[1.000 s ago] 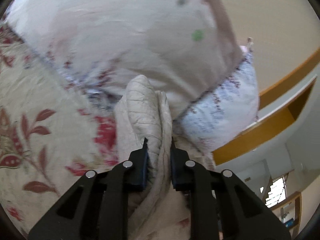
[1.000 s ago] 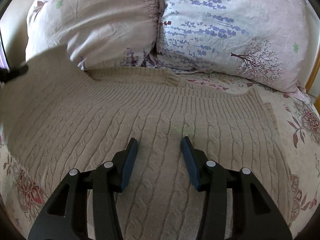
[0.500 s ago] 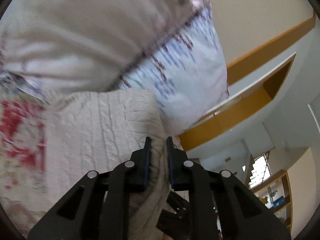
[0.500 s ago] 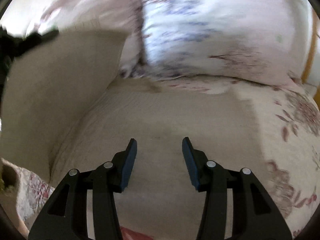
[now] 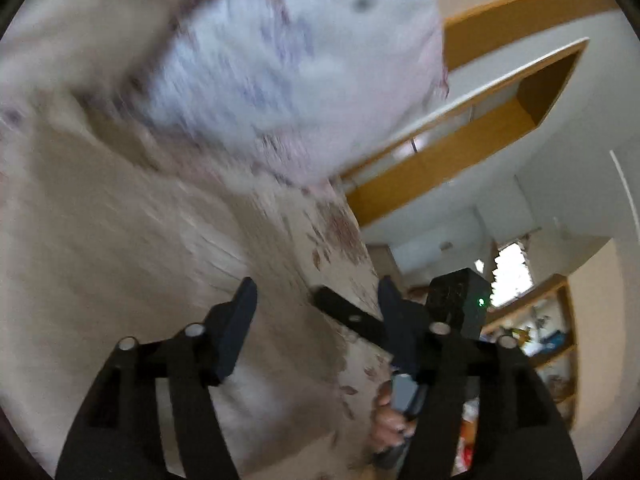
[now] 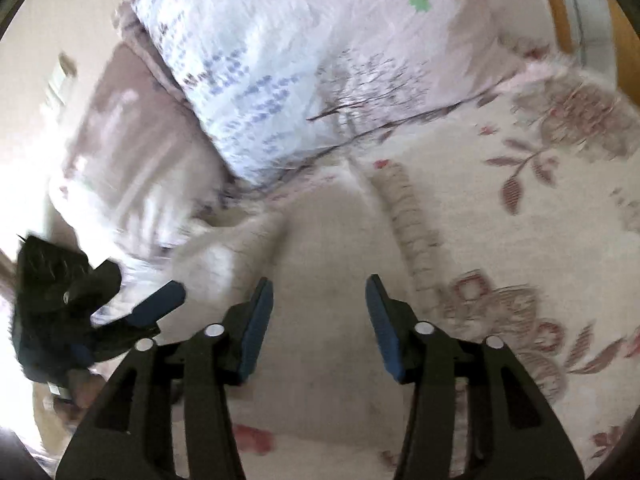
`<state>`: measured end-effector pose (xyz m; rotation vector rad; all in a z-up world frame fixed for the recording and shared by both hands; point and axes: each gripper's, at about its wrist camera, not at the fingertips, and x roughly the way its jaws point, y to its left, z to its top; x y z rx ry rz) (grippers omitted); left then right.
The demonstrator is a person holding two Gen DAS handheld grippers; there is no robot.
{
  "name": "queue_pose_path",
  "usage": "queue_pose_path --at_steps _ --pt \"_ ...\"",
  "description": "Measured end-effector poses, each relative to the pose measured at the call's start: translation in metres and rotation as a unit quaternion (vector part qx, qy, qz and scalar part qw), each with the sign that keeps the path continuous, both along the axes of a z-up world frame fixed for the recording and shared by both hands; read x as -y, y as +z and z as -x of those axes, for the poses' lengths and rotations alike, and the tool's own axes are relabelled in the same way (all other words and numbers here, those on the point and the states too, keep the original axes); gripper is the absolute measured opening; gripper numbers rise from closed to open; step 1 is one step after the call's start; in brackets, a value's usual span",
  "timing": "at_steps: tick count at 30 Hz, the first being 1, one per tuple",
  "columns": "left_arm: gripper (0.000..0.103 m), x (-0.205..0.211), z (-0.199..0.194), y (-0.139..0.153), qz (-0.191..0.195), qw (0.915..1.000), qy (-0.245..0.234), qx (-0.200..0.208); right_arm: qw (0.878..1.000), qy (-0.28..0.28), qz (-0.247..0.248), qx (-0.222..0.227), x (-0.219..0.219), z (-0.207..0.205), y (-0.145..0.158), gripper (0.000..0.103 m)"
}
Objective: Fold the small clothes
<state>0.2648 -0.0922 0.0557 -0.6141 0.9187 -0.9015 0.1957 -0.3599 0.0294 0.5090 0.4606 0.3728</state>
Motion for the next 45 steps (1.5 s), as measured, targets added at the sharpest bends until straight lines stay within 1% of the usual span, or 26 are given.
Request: queue_pose_path --at_steps 1,3,4,5,7,8,10,13,14,15,18,21,22,23,24,25,27,28,29,31,33,34,36,40,42,45 --pt "0.066 -0.018 0.003 0.005 -0.023 0.9992 0.028 0.016 1.0 0.019 -0.021 -0.006 0.0 -0.003 0.0 0.066" --pt "0.071 -0.045 0.006 0.006 -0.064 0.9942 0.082 0.03 0.996 0.059 -0.06 -0.025 -0.003 -0.015 0.001 0.067" --pt "0.071 -0.058 0.007 0.004 -0.085 0.99 0.107 0.033 0.993 0.082 -0.077 -0.039 -0.008 -0.023 0.0 0.067" --pt "0.072 -0.072 0.007 -0.002 -0.114 0.9835 0.135 0.036 0.989 0.101 -0.092 -0.055 -0.015 -0.031 -0.001 0.067" --pt "0.072 -0.087 0.006 -0.015 -0.149 0.9752 0.162 0.025 0.984 0.123 -0.105 -0.078 -0.025 -0.043 -0.002 0.067" --pt "0.072 -0.089 0.005 -0.023 -0.153 0.9749 0.161 0.014 0.982 0.129 -0.103 -0.093 -0.032 -0.05 -0.003 0.067" --pt "0.071 -0.088 0.0 -0.036 -0.147 0.978 0.149 -0.006 0.981 0.133 -0.093 -0.106 -0.042 -0.056 -0.004 0.067" --pt "0.071 -0.081 -0.002 -0.046 -0.152 0.9798 0.13 -0.01 0.981 0.14 -0.078 -0.113 -0.054 -0.057 -0.005 0.066" --pt "0.071 -0.081 0.002 -0.048 -0.152 0.9805 0.124 -0.009 0.98 0.144 -0.076 -0.111 -0.056 -0.057 -0.004 0.064" --pt "0.071 -0.078 0.003 -0.052 -0.153 0.9813 0.117 -0.009 0.979 0.15 -0.076 -0.111 -0.059 -0.058 -0.003 0.058" --pt "0.071 -0.071 0.005 -0.055 -0.154 0.9815 0.113 -0.007 0.977 0.152 -0.087 -0.121 -0.064 -0.069 -0.004 0.055" --pt "0.072 -0.073 0.004 -0.054 -0.147 0.9827 0.112 -0.011 0.977 0.145 -0.093 -0.127 -0.068 -0.082 -0.004 0.05" --pt "0.073 -0.074 0.005 -0.053 -0.145 0.9829 0.113 -0.013 0.976 0.136 -0.096 -0.141 -0.068 -0.084 -0.004 0.045" --pt "0.073 -0.076 0.004 -0.052 -0.141 0.9834 0.113 -0.017 0.977 0.131 -0.097 -0.14 -0.069 -0.088 -0.003 0.037" --pt "0.074 -0.077 0.003 -0.053 -0.138 0.9838 0.112 -0.022 0.978 0.126 -0.091 -0.14 -0.07 -0.089 -0.004 0.024" --pt "0.077 -0.078 0.001 -0.053 -0.135 0.984 0.113 -0.026 0.979 0.123 -0.084 -0.138 -0.072 -0.091 -0.003 0.02" --pt "0.082 -0.084 0.0 -0.052 -0.131 0.9838 0.118 -0.033 0.985 0.113 -0.06 -0.116 -0.075 -0.085 0.003 0.018" --pt "0.083 -0.086 0.0 -0.051 -0.13 0.9837 0.12 -0.034 0.988 0.108 -0.044 -0.101 -0.076 -0.08 0.008 0.017" --pt "0.086 -0.089 0.0 -0.05 -0.129 0.9833 0.124 -0.034 0.991 0.102 -0.025 -0.082 -0.079 -0.073 0.016 0.017" --pt "0.089 -0.093 -0.001 -0.048 -0.128 0.9831 0.126 -0.03 0.994 0.095 -0.004 -0.056 -0.08 -0.064 0.027 0.017" --pt "0.095 -0.095 -0.001 -0.046 -0.13 0.9829 0.128 -0.025 0.996 0.085 0.031 -0.027 -0.082 -0.052 0.042 0.017" --pt "0.096 -0.095 0.0 -0.045 -0.131 0.9826 0.13 -0.02 0.996 0.078 0.049 -0.021 -0.082 -0.047 0.048 0.016" --pt "0.099 -0.094 0.001 -0.041 -0.136 0.982 0.13 -0.007 0.994 0.064 0.089 0.0 -0.085 -0.037 0.059 0.016" --pt "0.1 -0.083 0.009 -0.035 -0.152 0.9811 0.118 0.02 0.988 0.026 0.152 0.023 -0.084 -0.025 0.072 0.016" --pt "0.1 -0.076 0.013 -0.033 -0.159 0.9811 0.107 0.031 0.982 0.0 0.184 0.029 -0.077 -0.019 0.076 0.016" --pt "0.1 -0.067 0.018 -0.033 -0.158 0.9828 0.09 0.036 0.973 -0.039 0.226 0.032 -0.069 -0.017 0.078 0.016"
